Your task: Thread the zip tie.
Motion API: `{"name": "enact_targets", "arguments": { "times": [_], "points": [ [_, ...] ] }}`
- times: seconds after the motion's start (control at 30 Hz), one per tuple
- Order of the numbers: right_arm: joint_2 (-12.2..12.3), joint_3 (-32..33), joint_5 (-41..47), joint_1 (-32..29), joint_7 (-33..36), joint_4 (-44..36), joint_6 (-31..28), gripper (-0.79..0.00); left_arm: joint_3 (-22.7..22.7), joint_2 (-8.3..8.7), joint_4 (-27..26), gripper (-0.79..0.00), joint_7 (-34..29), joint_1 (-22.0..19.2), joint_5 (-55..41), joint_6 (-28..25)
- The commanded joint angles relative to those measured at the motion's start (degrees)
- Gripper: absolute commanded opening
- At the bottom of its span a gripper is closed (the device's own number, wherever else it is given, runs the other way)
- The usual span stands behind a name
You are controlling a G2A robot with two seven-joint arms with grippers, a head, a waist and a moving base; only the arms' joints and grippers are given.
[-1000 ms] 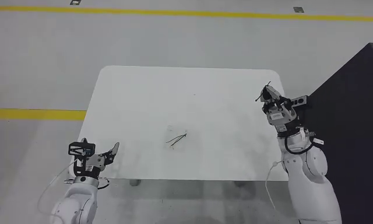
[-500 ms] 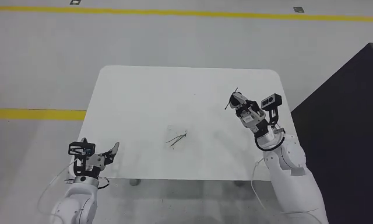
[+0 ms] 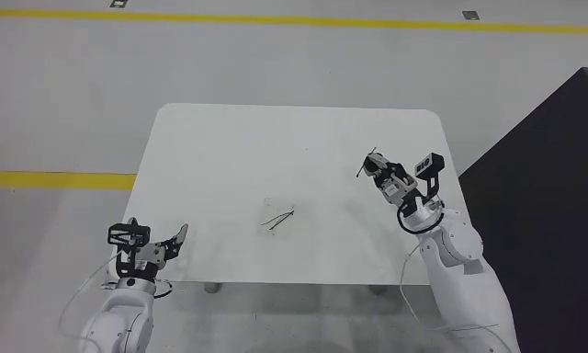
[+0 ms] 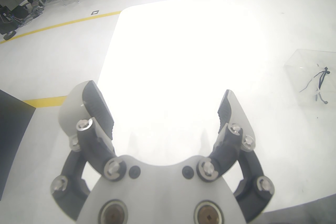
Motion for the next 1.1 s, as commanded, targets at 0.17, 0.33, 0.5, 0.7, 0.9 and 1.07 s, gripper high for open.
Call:
{"name": "enact_targets", "arguments": {
  "times": [0.17,0.33,0.5,0.7,0.9,1.07],
  "points": [
    [0.0,0.0,0.0,0.0,0.0,0.0,0.0,-0.785,0.9,0.06,-3.5,0.0,4.8,1.7,5.5,-0.1],
    [0.0,0.0,0.0,0.0,0.0,0.0,0.0,-0.785,6.7,-0.36,-11.9,0.0,9.7,6.4,21.2,7.7],
    [0.0,0.0,0.0,0.0,0.0,0.0,0.0,-0.785,12.6,-0.82,-13.7,0.0,6.1,3.8,27.0,6.4],
    [0.0,0.0,0.0,0.0,0.0,0.0,0.0,-0.785,12.9,-0.98,-13.4,0.0,4.9,3.1,26.6,7.5],
    [0.0,0.0,0.0,0.0,0.0,0.0,0.0,-0.785,12.8,-1.03,-13.3,0.0,4.5,3.1,25.6,7.5],
    [0.0,0.0,0.0,0.0,0.0,0.0,0.0,-0.785,13.7,-0.7,-21.3,0.0,-0.6,3.4,30.0,-0.1]
  ]
}}
